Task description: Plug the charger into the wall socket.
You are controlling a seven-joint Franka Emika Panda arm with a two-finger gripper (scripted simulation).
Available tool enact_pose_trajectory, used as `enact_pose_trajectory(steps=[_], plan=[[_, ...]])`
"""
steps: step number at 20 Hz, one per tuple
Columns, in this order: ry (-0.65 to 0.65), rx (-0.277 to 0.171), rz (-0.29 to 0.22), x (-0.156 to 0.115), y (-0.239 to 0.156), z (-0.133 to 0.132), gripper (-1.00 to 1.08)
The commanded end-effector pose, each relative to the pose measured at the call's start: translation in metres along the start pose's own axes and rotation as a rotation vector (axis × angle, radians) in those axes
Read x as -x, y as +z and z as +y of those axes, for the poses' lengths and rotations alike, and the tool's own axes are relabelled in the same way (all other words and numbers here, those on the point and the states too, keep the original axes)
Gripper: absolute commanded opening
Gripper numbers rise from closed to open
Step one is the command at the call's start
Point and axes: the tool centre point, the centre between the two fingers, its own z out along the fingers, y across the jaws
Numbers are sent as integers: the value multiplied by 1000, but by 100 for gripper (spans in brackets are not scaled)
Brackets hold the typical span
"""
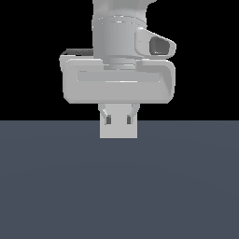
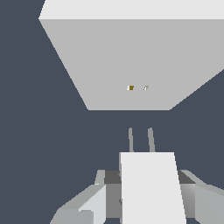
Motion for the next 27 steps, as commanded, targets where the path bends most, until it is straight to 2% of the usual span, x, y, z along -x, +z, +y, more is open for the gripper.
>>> enact_pose_trajectory(steps=[1,10,21,27], plan=[[0,0,0,0,-1,1,-100],[1,0,0,-3,1,1,-100],[1,-1,0,-37,13,1,-100],[1,-1,0,-44,16,1,-100]])
